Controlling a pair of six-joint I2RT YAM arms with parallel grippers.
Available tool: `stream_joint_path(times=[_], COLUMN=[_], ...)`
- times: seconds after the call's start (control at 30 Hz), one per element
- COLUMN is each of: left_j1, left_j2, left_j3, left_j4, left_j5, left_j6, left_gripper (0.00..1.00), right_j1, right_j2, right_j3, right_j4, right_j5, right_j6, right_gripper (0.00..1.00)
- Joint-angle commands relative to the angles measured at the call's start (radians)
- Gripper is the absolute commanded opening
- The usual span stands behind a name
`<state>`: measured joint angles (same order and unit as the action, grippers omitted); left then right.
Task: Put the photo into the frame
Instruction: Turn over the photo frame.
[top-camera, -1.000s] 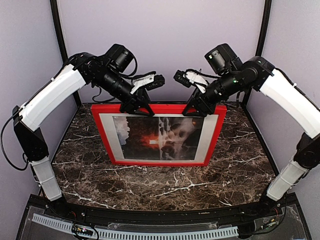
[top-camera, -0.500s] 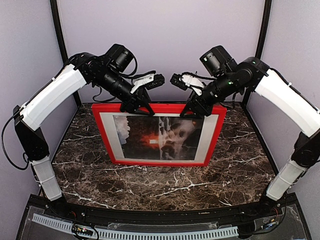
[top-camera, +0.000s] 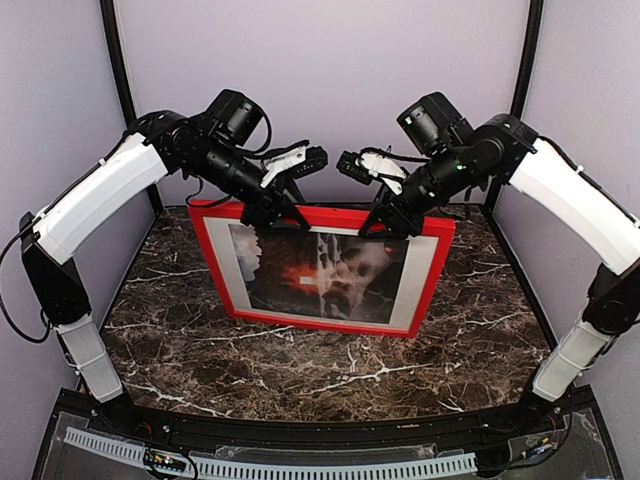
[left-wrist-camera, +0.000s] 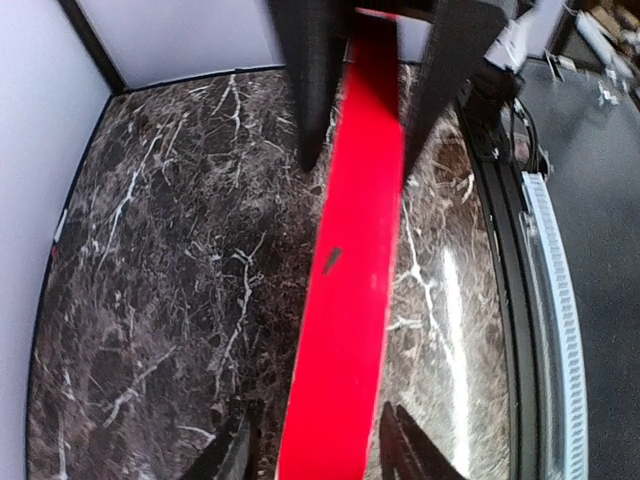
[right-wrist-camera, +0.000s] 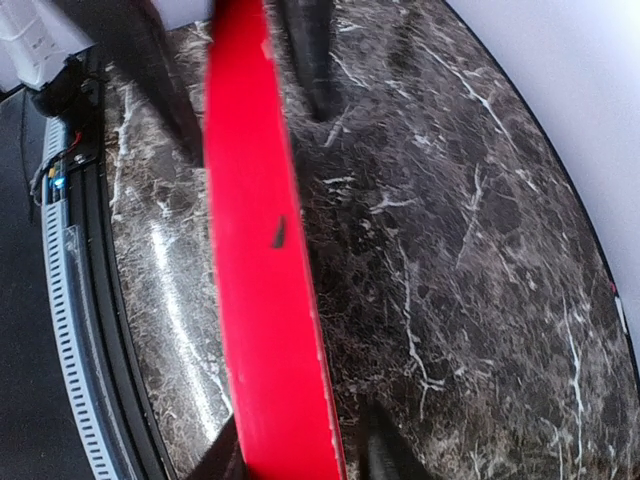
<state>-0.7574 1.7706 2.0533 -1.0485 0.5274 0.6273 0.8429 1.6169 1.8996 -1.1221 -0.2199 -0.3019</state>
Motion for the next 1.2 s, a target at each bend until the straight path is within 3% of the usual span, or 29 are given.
stream_joint_path(times=[0.0,0.17,0.43,0.67,0.9,1.03,1.17], left_j1=[-0.001,0.001,0.009,0.014,0.014,0.014,0.013], left_j2=[-0.092,-0.169,-0.413,-0.514,-0.634,-0.653,-0.658], left_j3=[-0.082,-0.185,-0.414,-0.467,-0.667,-0.740,-0.790], left_j4=[0.114,0.278,0.628,0.619,0.655,0.664,0.684], left_j5=[-0.027,-0.111,-0.367,-0.599,-0.712,-0.713,-0.711], left_j6=[-0.066,-0.109,-0.210,-0.396,-0.563,-0.608,-0.639], left_gripper=[0.47,0.68,0.98,0.99,0.99,0.99,0.99], right_j1=[-0.004,-0.004,-0.018,-0.105,-0.212,-0.233,-0.263], right_j2=[-0.005,-0.027,-0.058,-0.041,-0.011,-0.029,-0.082], right_j3=[-0.021,-0.041,-0.060,-0.001,-0.021,-0.114,-0.312], right_j4=[0.036,0.048,0.089,0.155,0.322,0.451,0.640], right_j5=[0.006,0.004,0.043,0.003,-0.138,-0.109,-0.089], right_j6=[0.065,0.077,0.146,0.310,0.649,0.781,0.922], right_gripper=[0.04,0.00,0.00,0.00,0.00,0.00,0.00])
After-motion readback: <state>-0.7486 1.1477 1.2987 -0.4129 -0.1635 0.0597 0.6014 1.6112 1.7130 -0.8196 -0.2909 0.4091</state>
